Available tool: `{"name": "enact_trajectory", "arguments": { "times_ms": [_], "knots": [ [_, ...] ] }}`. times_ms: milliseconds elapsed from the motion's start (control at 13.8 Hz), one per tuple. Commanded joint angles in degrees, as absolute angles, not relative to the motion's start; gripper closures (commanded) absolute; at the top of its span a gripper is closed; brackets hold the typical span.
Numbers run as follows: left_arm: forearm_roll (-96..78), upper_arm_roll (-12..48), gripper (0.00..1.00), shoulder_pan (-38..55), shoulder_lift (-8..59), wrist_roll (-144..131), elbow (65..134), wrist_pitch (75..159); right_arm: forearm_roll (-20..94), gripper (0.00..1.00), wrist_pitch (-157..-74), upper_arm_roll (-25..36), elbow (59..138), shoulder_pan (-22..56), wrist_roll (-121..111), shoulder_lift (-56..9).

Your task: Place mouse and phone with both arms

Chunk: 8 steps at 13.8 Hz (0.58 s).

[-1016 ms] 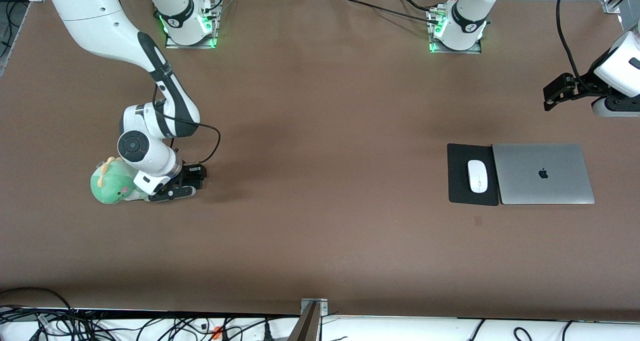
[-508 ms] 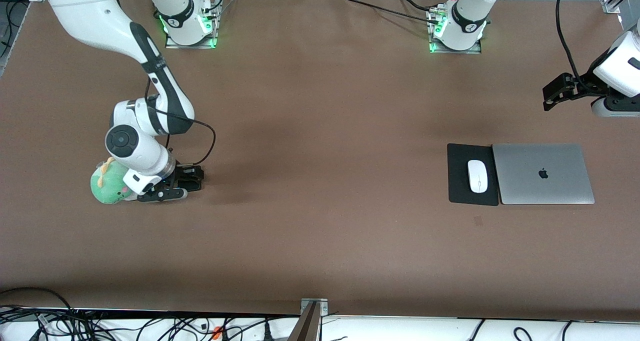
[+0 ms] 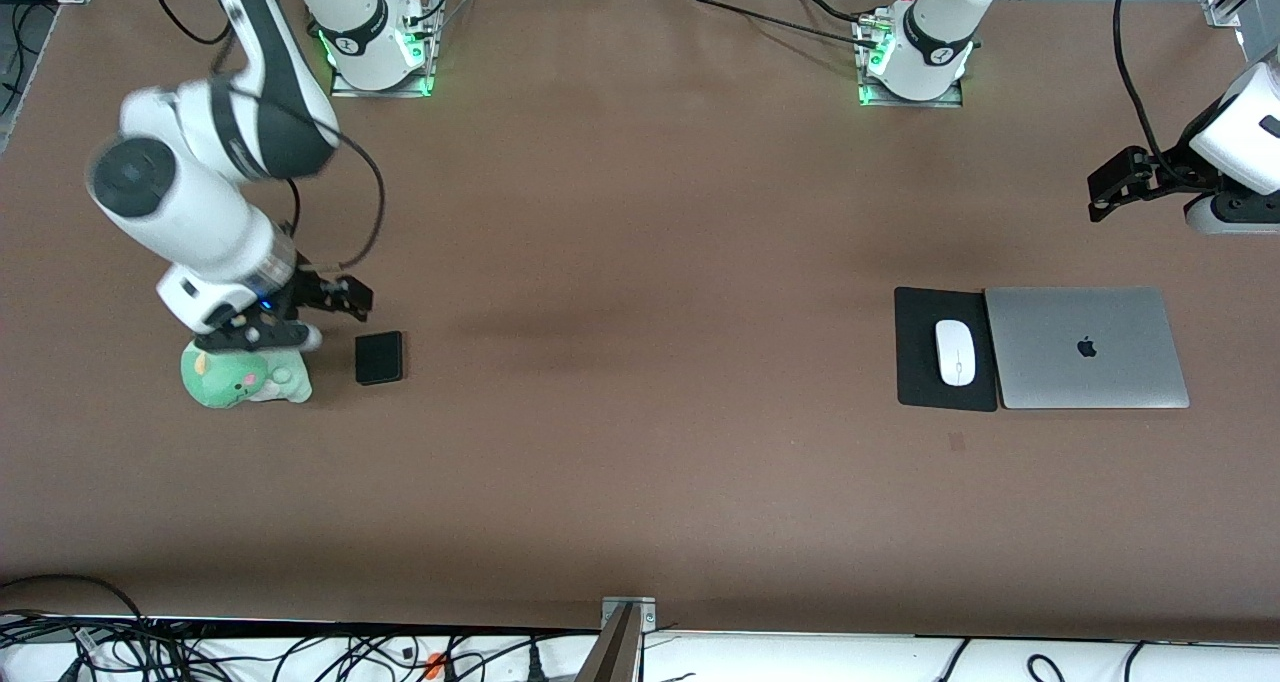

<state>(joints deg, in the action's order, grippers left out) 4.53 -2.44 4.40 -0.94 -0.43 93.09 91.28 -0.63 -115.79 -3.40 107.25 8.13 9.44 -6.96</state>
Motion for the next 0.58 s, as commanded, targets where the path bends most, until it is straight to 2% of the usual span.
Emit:
{"name": "enact_trajectory", "arguments": {
  "times_ms": [0, 290, 508],
  "knots": [
    [4.0, -3.0, 0.0, 4.8, -2.0, 0.4, 93.9, 91.3, 1.3, 0.0, -109.3, -3.1, 108.8, 7.7, 9.4, 0.3],
    [4.0, -3.0, 0.0, 4.8, -2.0, 0.4, 93.9, 91.3, 1.3, 0.0, -95.1, -1.8, 99.5, 7.6, 8.3, 1.0],
    [4.0, -3.0, 0.0, 4.8, -2.0, 0.5, 93.9, 91.3, 1.4, 0.0, -92.6, -1.1, 97.9, 6.9, 5.2, 1.1]
  ]
}}
